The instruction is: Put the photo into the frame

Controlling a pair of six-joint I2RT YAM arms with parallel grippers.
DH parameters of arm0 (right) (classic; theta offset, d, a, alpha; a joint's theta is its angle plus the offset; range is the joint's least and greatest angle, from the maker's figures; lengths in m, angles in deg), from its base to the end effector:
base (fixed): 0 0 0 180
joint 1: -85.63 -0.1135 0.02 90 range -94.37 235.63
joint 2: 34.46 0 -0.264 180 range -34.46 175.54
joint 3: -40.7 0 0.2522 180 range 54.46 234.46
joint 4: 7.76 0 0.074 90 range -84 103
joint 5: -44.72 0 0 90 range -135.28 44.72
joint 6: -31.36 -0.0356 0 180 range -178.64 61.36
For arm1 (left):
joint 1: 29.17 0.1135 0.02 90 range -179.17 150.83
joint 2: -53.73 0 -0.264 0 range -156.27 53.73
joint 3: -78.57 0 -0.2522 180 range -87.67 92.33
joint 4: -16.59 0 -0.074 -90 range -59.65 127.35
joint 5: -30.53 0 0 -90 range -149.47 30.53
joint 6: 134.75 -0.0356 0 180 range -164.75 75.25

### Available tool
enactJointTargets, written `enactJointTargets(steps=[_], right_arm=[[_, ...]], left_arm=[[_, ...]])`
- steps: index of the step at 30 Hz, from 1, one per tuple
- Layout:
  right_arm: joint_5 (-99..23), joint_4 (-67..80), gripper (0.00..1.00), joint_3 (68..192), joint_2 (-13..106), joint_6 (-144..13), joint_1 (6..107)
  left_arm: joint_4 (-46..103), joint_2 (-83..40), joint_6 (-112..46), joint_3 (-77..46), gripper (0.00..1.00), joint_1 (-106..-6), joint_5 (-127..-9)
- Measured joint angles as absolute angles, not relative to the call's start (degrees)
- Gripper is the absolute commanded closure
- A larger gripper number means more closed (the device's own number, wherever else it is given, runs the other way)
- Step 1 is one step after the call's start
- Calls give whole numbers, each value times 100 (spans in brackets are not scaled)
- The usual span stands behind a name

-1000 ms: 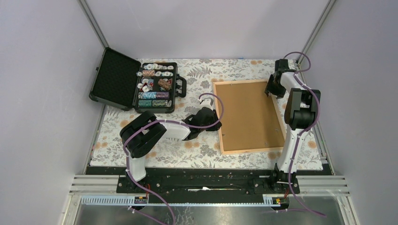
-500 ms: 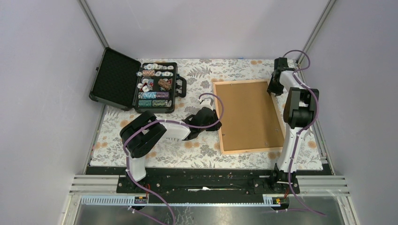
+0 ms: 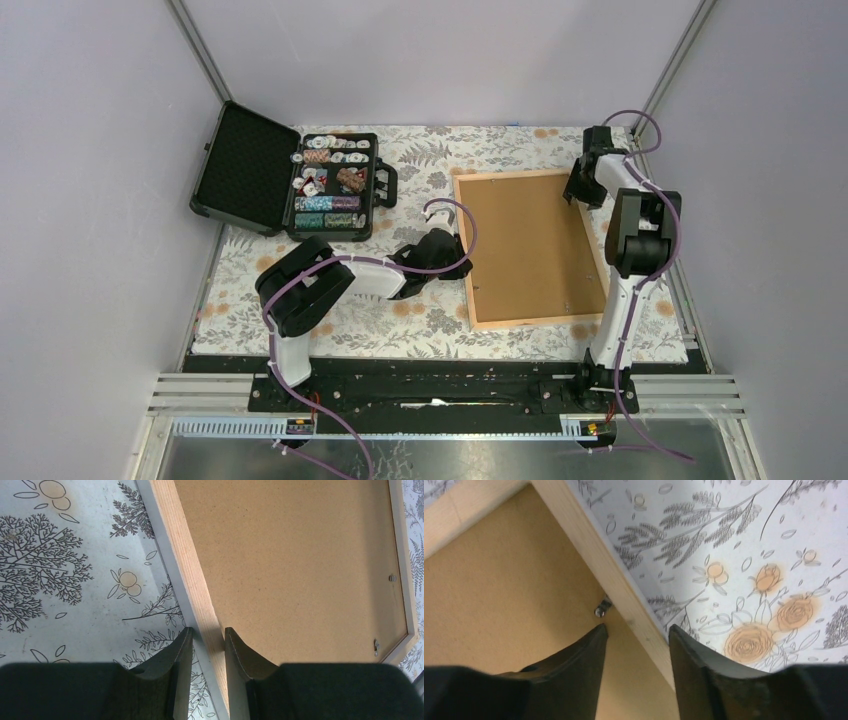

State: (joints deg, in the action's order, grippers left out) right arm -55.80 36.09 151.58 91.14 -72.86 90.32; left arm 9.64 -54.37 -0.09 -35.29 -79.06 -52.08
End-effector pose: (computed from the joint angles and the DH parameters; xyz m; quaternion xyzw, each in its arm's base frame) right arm 0.4723 -0.0453 0.1711 0.1820 0.9415 -0.0655 0.2761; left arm 0.2477 -0.2870 0.1331 0.0107 0.8856 -0.2997 0.3546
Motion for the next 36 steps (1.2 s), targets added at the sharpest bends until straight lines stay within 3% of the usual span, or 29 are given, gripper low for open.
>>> enactJointTargets(steps=[7,14,21,27,36], right_arm=[[-5866,3696,27,14181,8135,-7426,8782],[-6127,3622,14,12074,5573,-7583,7952],[-6164,3738,6,10101,3702,-8027,8678],[-5904,3744,6,9847,3834,-8577,9377],[-5307,3744,13,10621,5014,-8621,9969]], left_arm=[[962,-5437,-9,-3529,94,-7906,-5212],[962,-5437,-5,-3529,97,-7903,-5212],[973,-5437,74,-3529,99,-7888,-5221],[977,-5437,107,-3529,100,-7877,-5234],[979,-5439,140,-3529,100,-7833,-5337]])
